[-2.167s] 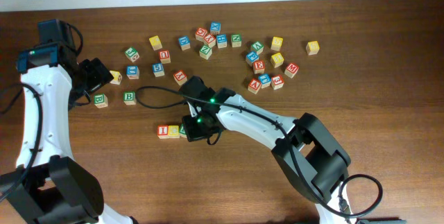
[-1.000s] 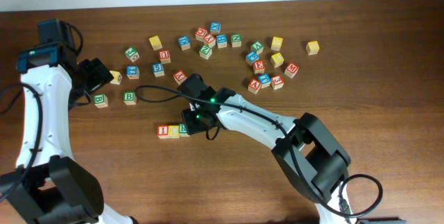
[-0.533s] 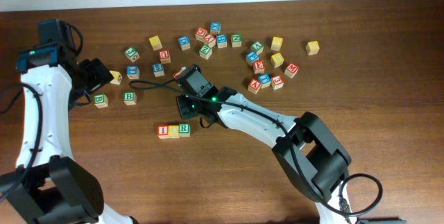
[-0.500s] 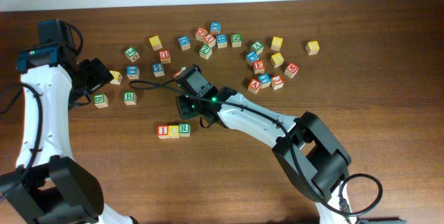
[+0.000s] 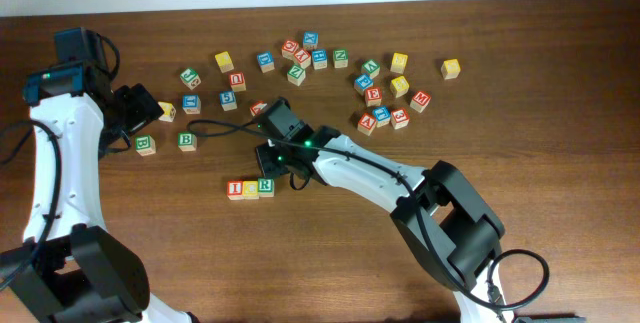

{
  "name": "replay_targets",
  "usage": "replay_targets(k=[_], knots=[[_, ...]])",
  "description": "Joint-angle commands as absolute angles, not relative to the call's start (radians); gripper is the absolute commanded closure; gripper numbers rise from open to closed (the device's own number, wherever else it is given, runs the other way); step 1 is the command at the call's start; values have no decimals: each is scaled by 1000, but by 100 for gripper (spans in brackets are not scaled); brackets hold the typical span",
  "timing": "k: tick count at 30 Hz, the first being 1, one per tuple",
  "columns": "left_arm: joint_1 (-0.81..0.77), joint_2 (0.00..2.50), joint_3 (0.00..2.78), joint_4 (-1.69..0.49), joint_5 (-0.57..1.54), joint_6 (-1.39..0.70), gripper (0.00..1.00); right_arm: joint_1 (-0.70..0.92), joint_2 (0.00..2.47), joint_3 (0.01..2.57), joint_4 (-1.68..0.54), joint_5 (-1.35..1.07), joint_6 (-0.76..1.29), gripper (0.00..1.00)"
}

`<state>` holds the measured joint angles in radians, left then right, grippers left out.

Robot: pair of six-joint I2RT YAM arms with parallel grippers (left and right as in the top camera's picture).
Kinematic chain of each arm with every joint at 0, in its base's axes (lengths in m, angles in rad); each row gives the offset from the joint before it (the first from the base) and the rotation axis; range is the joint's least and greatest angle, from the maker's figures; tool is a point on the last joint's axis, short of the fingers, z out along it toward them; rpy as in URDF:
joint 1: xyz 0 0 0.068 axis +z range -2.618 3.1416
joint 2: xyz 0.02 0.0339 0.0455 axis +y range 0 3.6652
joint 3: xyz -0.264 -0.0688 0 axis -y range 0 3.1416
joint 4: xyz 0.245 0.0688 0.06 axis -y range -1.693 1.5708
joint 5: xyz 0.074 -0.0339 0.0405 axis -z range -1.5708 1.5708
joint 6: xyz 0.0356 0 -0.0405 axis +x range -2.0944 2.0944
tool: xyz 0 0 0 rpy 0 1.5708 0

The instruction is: Spell out ICRA

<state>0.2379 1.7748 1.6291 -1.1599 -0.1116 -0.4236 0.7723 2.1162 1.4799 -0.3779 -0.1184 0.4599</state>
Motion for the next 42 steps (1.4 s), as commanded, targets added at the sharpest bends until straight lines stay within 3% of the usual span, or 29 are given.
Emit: replay_targets(k=[1, 36, 42], knots=[[241, 1775, 1644, -1161, -109, -436, 1, 786, 2138, 1479, -371, -128, 450, 93], [241, 1775, 1644, -1161, -109, -436, 1, 807, 2138, 1479, -447, -265, 450, 93], [241, 1774, 1644, -1161, -109, -436, 1, 802, 2138, 1479, -433, -62, 450, 93]])
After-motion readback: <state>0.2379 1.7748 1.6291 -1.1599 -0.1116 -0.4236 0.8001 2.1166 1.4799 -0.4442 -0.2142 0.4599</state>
